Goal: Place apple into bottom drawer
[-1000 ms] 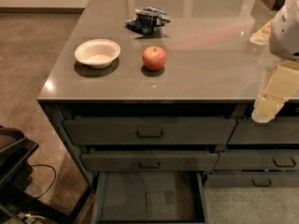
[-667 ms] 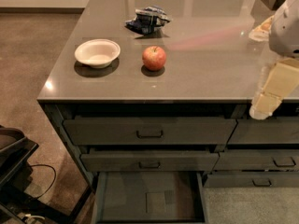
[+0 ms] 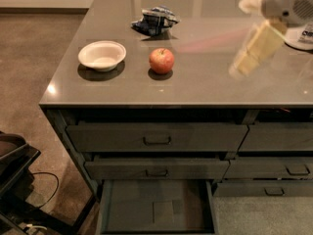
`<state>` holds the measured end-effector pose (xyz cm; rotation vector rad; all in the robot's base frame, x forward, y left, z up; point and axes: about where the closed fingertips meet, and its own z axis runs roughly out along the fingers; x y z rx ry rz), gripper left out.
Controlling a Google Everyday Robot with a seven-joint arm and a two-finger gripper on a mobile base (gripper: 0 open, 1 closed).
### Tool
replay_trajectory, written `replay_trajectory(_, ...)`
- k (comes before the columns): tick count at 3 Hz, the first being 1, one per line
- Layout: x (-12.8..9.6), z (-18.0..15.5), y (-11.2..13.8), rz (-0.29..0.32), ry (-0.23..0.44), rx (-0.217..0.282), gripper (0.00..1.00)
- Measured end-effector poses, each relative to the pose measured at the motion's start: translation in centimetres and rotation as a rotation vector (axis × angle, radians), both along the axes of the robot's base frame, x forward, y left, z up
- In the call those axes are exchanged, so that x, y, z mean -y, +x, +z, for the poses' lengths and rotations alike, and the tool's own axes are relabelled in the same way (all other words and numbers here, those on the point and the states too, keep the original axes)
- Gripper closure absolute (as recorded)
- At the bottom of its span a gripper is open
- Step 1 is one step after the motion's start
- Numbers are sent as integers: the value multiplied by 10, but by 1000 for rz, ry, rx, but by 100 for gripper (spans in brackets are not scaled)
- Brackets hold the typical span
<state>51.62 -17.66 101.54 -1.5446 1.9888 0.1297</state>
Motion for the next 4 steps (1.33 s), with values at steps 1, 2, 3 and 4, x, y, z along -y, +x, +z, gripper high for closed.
replay_trajectory(1,-30,19,40,22,171,19,0)
replay_trajectory(2,-59,25,73,33,258,17,0)
replay_trajectory(3,-61,25,75,36,262,18,0)
replay_trajectory(4,-58,21,74,14,260,16,0)
